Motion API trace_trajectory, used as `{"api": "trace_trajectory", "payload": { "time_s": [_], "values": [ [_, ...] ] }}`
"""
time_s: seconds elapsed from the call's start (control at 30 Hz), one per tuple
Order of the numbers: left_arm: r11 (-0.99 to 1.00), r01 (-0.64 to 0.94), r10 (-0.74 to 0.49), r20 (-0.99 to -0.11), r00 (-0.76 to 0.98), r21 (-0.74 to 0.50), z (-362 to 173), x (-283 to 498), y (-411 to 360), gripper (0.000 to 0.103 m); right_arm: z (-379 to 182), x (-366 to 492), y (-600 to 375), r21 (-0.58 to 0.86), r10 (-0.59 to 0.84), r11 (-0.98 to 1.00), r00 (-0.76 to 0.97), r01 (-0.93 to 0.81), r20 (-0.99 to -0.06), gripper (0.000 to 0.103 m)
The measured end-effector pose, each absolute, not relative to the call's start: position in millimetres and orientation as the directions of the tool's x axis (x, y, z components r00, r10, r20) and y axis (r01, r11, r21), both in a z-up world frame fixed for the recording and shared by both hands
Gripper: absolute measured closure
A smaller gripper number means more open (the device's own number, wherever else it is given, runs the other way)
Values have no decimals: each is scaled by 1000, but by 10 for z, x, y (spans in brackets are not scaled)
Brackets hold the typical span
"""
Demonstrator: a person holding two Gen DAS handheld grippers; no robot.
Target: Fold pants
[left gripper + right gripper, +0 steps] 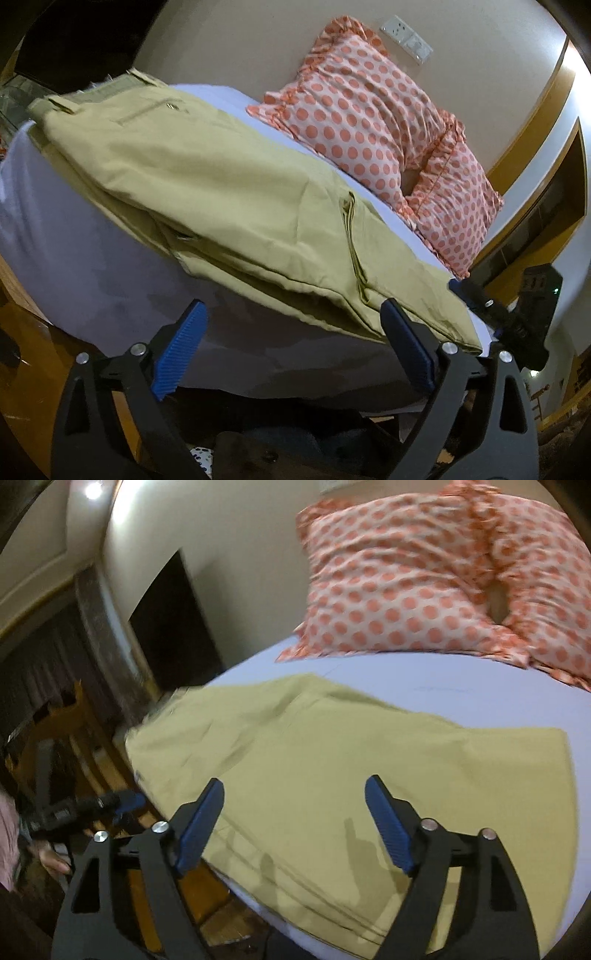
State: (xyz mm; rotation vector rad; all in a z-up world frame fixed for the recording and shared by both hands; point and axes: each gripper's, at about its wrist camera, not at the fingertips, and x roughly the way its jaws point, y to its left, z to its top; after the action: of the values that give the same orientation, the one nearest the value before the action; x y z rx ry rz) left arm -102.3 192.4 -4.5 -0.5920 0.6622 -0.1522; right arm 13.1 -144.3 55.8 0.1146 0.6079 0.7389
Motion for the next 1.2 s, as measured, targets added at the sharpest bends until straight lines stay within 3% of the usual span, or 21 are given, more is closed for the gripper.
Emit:
{"api": "trace_trajectory", "payload": {
  "time_s": [0.2, 0.33, 0.47, 0.63, 0.77, 0.87, 0.9, 1.07, 1.2],
  "values": [
    [817, -52, -324, -532, 782, -574, -62, -915, 1858, 9, 491, 212, -1570, 361, 645, 763, 587, -537, -489, 18],
    [800, -78, -272, -476, 836, -595, 123, -908, 2005, 9, 411, 206, -1549, 372, 647, 761, 577, -532, -497, 16],
    [771, -188, -183, -495, 849, -608, 137, -725, 2333, 10, 346, 222, -1539, 403, 658, 752, 567, -522, -495, 16],
    [587, -240, -203, -427, 881, -773, 53, -611, 2854, 27, 321, 225, -1590, 412, 657, 754, 574, -512, -489, 16],
    [529, -278, -162, -417, 894, -802, 95, -625, 3073, 43, 307, 230, -1651, 424, 662, 750, 575, -508, -481, 15],
    [512, -324, -134, -446, 885, -796, 62, -610, 3157, 73, 290, 238, -1695, 430, 663, 748, 575, -505, -479, 15],
    [524, -352, -113, -473, 874, -775, 64, -596, 3155, 90, 280, 244, -1720, 435, 665, 747, 575, -503, -477, 15],
    [676, -396, -10, -546, 838, -621, 386, -529, 2938, 96, 270, 251, -1901, 458, 665, 746, 591, -484, -457, 15],
    [860, -308, 61, -517, 854, -407, 1032, -213, 2350, 97, 296, 248, -2130, 471, 645, 757, 633, -452, -428, 15]
  ]
}}
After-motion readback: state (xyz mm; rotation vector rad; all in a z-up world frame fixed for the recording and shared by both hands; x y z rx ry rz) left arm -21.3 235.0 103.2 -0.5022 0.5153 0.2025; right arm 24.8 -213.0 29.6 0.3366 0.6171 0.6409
